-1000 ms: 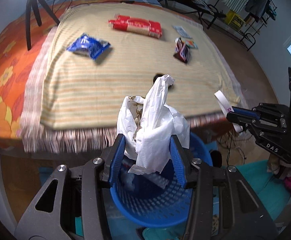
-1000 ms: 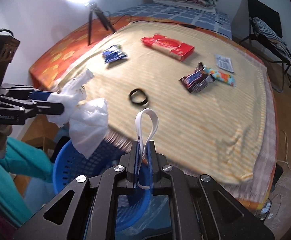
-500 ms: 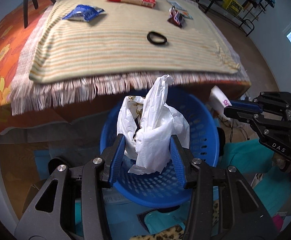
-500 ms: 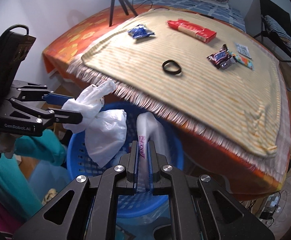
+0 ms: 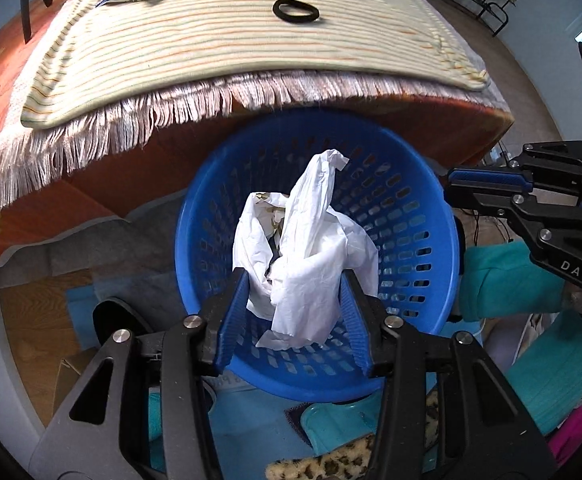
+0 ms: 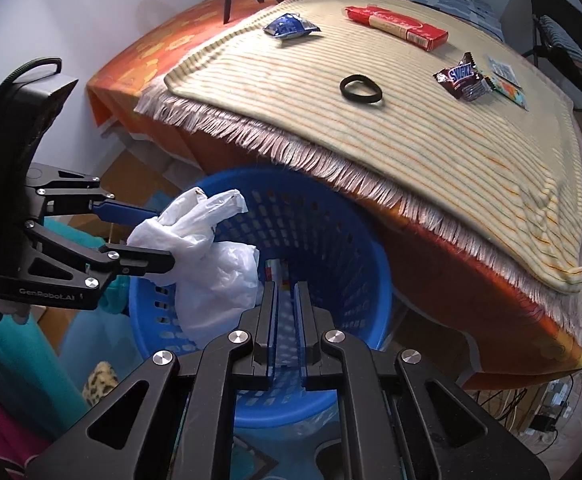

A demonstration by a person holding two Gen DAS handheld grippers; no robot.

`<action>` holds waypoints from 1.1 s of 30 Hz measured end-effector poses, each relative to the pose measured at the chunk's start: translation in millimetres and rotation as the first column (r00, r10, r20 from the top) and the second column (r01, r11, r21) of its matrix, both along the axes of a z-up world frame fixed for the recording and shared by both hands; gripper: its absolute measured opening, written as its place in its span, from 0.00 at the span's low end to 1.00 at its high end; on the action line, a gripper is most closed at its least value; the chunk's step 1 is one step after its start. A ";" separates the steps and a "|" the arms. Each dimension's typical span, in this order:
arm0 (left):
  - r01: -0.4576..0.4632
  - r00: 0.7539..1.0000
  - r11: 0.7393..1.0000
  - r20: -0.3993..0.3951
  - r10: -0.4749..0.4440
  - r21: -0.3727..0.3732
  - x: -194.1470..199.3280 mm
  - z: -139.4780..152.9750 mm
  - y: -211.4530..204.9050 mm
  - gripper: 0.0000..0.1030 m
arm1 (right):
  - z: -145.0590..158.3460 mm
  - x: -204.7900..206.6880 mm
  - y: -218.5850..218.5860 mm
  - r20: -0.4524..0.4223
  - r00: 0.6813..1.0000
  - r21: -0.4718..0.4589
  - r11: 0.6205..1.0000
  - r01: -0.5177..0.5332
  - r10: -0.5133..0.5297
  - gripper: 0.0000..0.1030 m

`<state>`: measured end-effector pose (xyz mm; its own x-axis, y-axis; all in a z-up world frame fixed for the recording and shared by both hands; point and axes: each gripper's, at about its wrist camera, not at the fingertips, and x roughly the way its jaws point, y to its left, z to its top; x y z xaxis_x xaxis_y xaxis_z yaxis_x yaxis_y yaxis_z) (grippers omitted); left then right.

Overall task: Collect trash
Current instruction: 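Carry bag and rubber band to the blue basket and open both tools, then move both tools back over the bed toward the blue wrapper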

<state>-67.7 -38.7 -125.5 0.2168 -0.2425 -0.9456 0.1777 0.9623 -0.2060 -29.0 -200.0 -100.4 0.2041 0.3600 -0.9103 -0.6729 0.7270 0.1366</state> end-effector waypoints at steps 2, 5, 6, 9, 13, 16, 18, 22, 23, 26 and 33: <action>0.004 1.000 1.000 -0.003 -0.004 0.018 -0.5 -2.4 -0.7 0.45 | -2.0 -1.0 0.8 -0.006 1.000 -0.003 1.000 -0.001 0.001 0.06; -0.001 1.000 1.000 -0.011 0.001 0.028 0.9 -6.0 -0.8 0.51 | -6.4 -2.4 2.3 -0.013 1.000 -0.017 1.000 -0.005 0.005 0.06; -0.003 1.000 0.999 -0.013 0.003 0.032 1.5 -6.2 -1.1 0.53 | -7.8 -2.6 2.7 -0.018 1.000 -0.021 1.000 -0.006 0.005 0.07; -0.014 1.000 0.999 -0.016 0.015 0.038 2.3 -6.8 2.1 0.56 | -10.4 -3.1 3.9 -0.020 1.000 -0.036 0.999 -0.001 0.001 0.24; -0.025 1.000 0.999 -0.016 0.026 0.040 2.9 -6.4 4.5 0.56 | -8.7 -3.7 3.2 -0.011 1.000 -0.028 1.000 0.003 -0.004 0.45; -0.031 0.999 0.999 -0.014 0.031 0.040 3.5 -5.1 7.0 0.56 | -7.8 -3.4 2.0 -0.005 1.000 -0.030 1.000 0.006 -0.007 0.45; -0.033 0.999 0.999 -0.009 0.033 0.041 4.0 -3.5 8.8 0.56 | -8.8 -2.7 2.0 -0.008 1.000 -0.035 0.999 0.008 -0.008 0.45; -0.040 0.999 0.998 0.000 0.040 0.047 5.7 -0.9 7.8 0.56 | -10.3 -2.0 3.4 -0.003 1.000 -0.051 0.999 0.010 -0.010 0.46; -0.042 0.999 0.998 0.003 0.042 0.048 6.3 -0.4 7.9 0.56 | -10.0 -1.4 2.9 0.001 1.000 -0.055 0.998 0.014 -0.014 0.46; -0.046 0.999 0.998 0.009 0.046 0.053 9.6 1.5 9.2 0.56 | -8.6 1.4 1.3 0.003 0.999 -0.062 0.998 0.032 -0.032 0.51; -0.070 0.996 0.996 0.050 0.067 0.058 32.8 21.7 19.0 0.56 | 4.1 20.0 -5.5 0.009 0.994 -0.061 0.992 0.112 -0.111 0.53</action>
<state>-34.9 -19.7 -103.8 0.2767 -0.1689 -0.9460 0.1192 0.9829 -0.1406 -9.0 -205.5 -96.4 0.2448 0.2785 -0.9287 -0.5878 0.8044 0.0863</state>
